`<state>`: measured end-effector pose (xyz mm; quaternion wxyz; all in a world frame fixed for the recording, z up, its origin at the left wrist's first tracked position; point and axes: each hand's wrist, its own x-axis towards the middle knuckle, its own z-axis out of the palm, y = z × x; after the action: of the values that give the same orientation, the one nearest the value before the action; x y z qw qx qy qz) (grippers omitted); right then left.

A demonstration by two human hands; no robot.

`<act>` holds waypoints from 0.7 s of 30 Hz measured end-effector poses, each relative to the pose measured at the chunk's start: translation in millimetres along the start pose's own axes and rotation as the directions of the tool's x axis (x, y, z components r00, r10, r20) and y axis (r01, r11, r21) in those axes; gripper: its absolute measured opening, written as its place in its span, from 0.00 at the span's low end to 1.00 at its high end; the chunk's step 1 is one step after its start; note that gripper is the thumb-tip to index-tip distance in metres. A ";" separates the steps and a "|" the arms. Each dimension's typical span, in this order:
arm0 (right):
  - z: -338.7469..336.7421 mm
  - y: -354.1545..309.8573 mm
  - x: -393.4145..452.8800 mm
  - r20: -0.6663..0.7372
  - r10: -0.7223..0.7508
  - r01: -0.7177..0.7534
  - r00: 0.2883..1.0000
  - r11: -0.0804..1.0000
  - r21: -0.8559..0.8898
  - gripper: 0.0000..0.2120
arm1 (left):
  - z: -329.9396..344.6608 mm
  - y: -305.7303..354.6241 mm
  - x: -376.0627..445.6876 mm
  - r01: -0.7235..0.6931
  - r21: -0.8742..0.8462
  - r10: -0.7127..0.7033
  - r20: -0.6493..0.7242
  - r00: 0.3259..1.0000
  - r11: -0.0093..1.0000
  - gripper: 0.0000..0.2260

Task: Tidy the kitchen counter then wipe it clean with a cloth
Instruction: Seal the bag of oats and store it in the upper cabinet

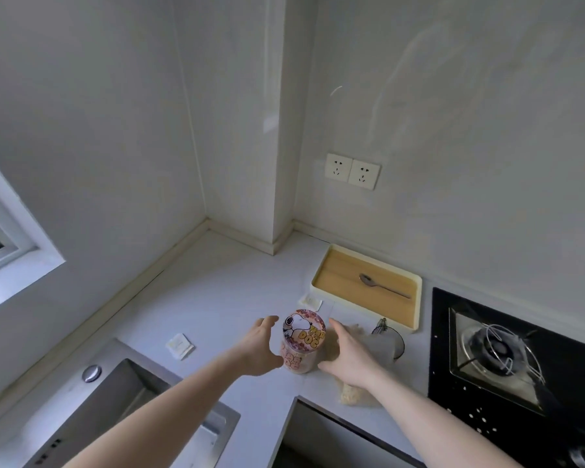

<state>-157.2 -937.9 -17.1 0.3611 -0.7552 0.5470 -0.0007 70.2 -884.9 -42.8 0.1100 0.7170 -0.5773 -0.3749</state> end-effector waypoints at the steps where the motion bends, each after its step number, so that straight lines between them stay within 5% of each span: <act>1: 2.6 2.3 8.6 0.013 -0.002 0.002 1.000 1.000 0.004 0.51 | 4.8 -3.1 7.8 0.017 -0.005 -0.017 0.008 1.000 1.000 0.44; 21: 37.3 25.4 82.5 0.072 -0.010 0.001 0.997 0.993 0.115 0.49 | 28.6 -14.2 67.3 0.008 -0.021 -0.008 0.028 1.000 1.000 0.41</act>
<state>-130.2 -989.3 -91.0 0.4235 -0.7342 0.5306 -0.0057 65.3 -933.9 -98.8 0.1079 0.7127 -0.5720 -0.3915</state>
